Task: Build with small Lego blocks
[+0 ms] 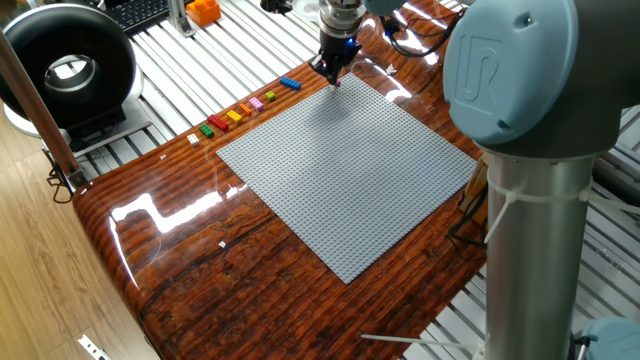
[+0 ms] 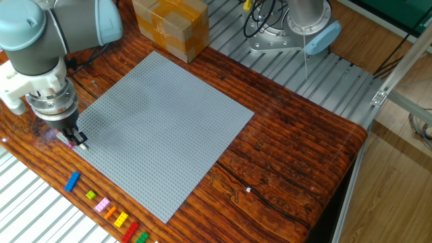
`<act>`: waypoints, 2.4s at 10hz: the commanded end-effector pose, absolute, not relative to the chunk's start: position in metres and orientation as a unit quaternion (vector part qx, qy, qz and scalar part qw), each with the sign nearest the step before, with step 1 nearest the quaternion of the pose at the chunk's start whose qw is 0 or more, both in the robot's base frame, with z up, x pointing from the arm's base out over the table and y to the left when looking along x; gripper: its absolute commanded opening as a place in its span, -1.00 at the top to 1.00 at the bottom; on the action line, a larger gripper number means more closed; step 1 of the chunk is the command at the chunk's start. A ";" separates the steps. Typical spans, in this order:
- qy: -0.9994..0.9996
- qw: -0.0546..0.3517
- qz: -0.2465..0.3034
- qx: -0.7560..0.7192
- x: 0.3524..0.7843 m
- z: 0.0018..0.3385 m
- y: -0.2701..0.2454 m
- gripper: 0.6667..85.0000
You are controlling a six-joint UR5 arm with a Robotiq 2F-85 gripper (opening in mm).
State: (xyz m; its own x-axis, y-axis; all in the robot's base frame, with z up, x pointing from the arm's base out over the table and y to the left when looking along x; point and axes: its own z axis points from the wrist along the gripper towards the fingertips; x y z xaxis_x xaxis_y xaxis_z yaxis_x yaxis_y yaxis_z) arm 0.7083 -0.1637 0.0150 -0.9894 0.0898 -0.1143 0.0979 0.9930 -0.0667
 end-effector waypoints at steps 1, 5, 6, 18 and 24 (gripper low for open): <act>0.998 0.048 -0.026 0.038 0.705 0.017 -0.159 0.64; 0.999 0.036 -0.029 0.014 0.701 0.023 -0.159 0.31; 0.999 0.032 -0.028 0.002 0.700 0.025 -0.158 0.19; 0.969 0.080 0.035 -0.230 0.713 0.028 -0.121 0.07; 0.941 0.080 0.018 -0.329 0.710 0.012 -0.129 0.22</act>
State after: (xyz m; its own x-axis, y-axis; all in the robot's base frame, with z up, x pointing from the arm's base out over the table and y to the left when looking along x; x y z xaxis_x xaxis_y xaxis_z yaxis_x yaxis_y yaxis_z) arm 0.7092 -0.1307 0.0157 -0.8128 -0.5643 -0.1445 -0.5680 0.8228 -0.0182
